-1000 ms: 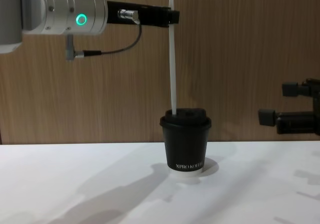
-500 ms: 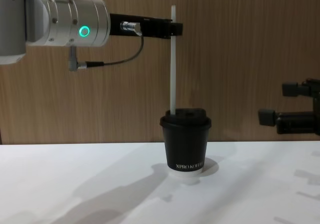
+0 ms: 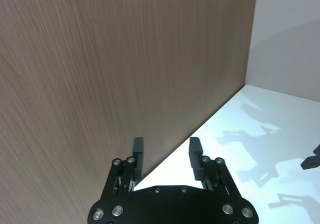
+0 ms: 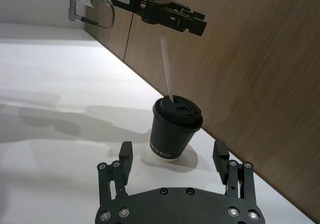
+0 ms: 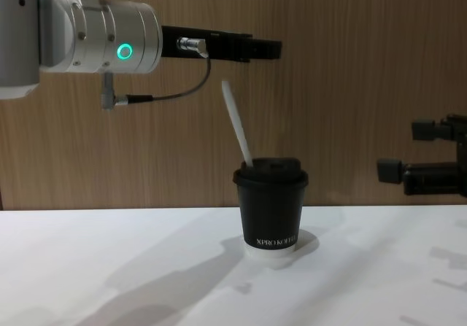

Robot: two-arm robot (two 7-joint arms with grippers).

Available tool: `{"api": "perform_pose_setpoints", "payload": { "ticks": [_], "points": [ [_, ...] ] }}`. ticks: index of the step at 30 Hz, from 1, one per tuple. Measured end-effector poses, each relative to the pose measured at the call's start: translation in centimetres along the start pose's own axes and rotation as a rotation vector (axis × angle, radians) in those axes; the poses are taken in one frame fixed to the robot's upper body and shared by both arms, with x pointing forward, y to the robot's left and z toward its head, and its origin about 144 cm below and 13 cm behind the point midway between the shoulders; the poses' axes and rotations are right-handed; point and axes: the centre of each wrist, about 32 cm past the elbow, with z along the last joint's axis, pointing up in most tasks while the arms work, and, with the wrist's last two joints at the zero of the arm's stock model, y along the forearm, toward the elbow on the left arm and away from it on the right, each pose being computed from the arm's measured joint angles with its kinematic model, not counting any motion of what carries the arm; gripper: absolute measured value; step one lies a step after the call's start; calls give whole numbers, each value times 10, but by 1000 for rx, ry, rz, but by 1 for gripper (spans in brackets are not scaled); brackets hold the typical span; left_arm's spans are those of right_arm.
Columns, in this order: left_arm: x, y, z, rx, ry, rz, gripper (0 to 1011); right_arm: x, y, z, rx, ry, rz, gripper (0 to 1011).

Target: Pick up the straw with one hand, pass it to the other hand, and insert it into the cup.

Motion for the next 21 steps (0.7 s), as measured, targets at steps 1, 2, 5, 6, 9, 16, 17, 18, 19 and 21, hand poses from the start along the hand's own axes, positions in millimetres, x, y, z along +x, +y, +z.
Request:
{"api": "perform_pose_setpoints", "payload": {
  "ticks": [1, 2, 5, 6, 9, 16, 17, 18, 19, 21],
  "points": [
    [0, 0, 0, 0, 0, 0, 544, 0, 0, 0, 0, 0, 0, 1001],
    [0, 0, 0, 1, 0, 0, 606, 0, 0, 0, 0, 0, 0, 1001],
    [0, 0, 0, 1, 1, 0, 666, 0, 0, 0, 0, 0, 0, 1001],
    [0, 0, 0, 1, 1, 0, 699, 0, 0, 0, 0, 0, 0, 1001],
    [0, 0, -2, 0, 3, -1, 785, 1, 0, 1, 3, 1, -3, 1001],
    [0, 4, -9, -15, 16, -5, 990, 6, 3, 9, 42, 14, -42, 1001],
    [0, 5, -10, -17, 18, -4, 1003, 6, 3, 11, 48, 16, -48, 1001],
    [0, 5, -11, -18, 20, -5, 1003, 7, 4, 13, 57, 19, -56, 1001],
    [0, 6, -11, -20, 21, -5, 1003, 9, 5, 16, 70, 25, -67, 1001],
    [0, 7, -13, -27, 23, -4, 1003, 10, 6, 21, 91, 35, -84, 1001]
  ]
}}
